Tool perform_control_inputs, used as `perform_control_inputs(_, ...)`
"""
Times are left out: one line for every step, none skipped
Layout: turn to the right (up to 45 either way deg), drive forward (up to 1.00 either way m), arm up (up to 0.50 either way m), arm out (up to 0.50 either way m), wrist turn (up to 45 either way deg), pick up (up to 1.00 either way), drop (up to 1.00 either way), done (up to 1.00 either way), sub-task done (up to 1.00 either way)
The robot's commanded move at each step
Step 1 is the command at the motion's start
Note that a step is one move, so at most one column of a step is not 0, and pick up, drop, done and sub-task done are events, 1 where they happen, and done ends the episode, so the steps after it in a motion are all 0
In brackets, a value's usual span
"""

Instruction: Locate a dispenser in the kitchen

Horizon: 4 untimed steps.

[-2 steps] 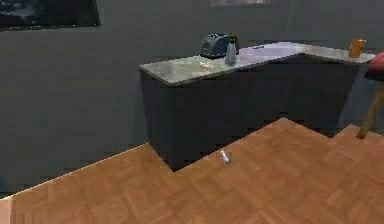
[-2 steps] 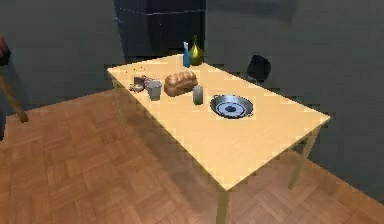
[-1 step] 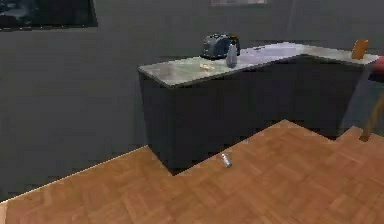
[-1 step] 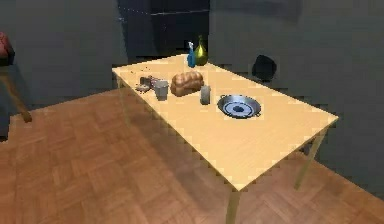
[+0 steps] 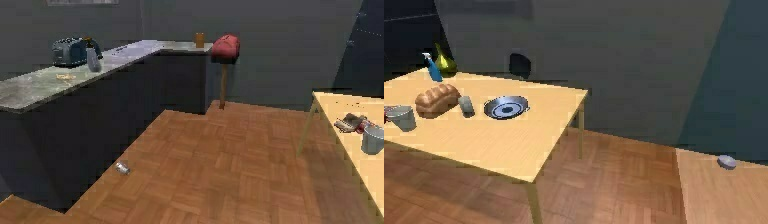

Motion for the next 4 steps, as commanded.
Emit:
perform_control_inputs(0.0,0.15,0.00,0.00,0.0,0.00,0.00,0.00,0.00)
perform_control_inputs(21.0,0.00,0.00,0.00,0.0,0.00,0.00,0.00,0.00)
perform_control_inputs(0.0,1.00,0.00,0.00,0.0,0.00,0.00,0.00,0.00)
perform_control_inputs(0.0,0.90,0.00,0.00,0.0,0.00,0.00,0.00,0.00)
